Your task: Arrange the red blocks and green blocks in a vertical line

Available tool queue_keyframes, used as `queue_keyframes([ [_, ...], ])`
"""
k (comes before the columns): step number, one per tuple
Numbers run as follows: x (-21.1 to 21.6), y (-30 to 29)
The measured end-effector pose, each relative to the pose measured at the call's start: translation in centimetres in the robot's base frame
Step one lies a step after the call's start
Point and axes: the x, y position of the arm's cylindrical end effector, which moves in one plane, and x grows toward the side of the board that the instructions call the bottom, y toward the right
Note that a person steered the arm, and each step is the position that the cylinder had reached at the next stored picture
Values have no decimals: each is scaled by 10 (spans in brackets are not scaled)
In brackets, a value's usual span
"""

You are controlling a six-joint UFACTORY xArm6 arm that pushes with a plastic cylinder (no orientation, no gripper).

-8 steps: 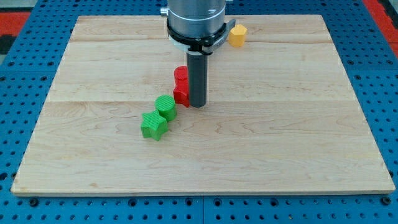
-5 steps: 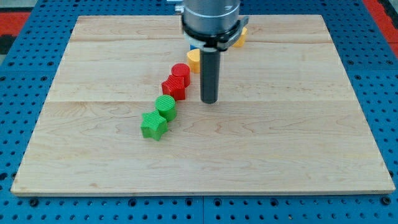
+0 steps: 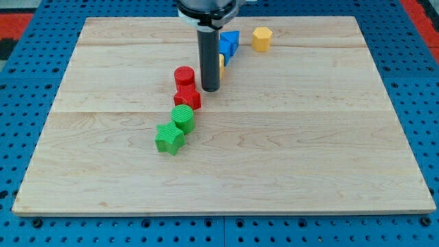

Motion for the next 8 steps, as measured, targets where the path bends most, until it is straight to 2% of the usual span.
queue_keyframes([
  [1,12,10],
  [2,26,-8],
  [5,28,-13],
  [7,95,-6],
  [8,92,-36],
])
